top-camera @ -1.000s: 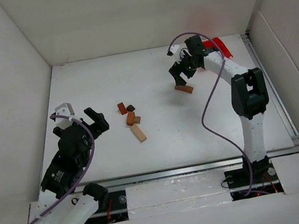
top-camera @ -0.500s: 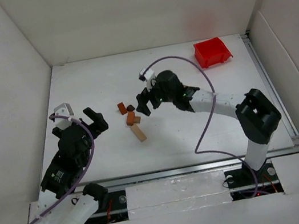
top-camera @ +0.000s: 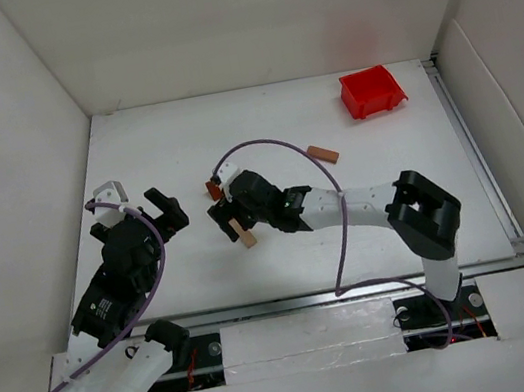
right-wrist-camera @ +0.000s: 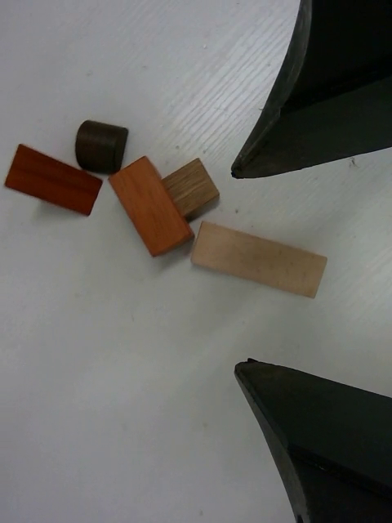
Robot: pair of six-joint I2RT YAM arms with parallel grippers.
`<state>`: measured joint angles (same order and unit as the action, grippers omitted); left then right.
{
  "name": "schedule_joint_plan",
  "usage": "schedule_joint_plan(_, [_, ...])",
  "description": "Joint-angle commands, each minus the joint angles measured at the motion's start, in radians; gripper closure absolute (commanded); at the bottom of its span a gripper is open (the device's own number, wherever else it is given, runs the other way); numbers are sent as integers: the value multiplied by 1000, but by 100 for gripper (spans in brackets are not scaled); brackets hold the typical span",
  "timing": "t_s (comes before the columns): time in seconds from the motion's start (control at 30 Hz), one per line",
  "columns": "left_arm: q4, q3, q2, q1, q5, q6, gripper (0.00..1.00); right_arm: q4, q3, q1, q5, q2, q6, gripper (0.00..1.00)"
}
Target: Build the wood block tower
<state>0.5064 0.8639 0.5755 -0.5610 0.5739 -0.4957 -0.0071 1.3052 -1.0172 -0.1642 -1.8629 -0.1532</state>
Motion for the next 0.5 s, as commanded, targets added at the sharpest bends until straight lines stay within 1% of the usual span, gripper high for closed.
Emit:
schedule_joint_plan(0.0, [-14,4,-3,0,12,-4,1,-120,75,-1,-104,-73,-20,5])
schedule_joint_plan(0.03, [-12,4,-3,0,11,-4,1,-135,88,-1,-98,-85,-25,10])
schedule_joint_plan(0.13, [-16,4,3,0,7,-1,1,-140,106,-11,-71,-119,-28,20])
schedule_joint_plan(0.23, [-16,4,4,0,4,0,1,-122,79,-11,-57,-130,-60,24])
schedule_joint_plan(0.27, [-16,4,4,0,4,0,1,-122,78,-11,-57,-130,-60,24])
schedule_joint_plan(0.33, [-17,3,4,0,4,0,1,-114,75,-11,-26,-139,-65,29])
schedule_joint_plan(0.4, [-17,4,3,0,3,0,1,-119,80,-20,0,-150,-68,32])
schedule_joint_plan(0.47, [-16,4,3,0,3,0,1,-117,86,-20,6,-166,-66,37])
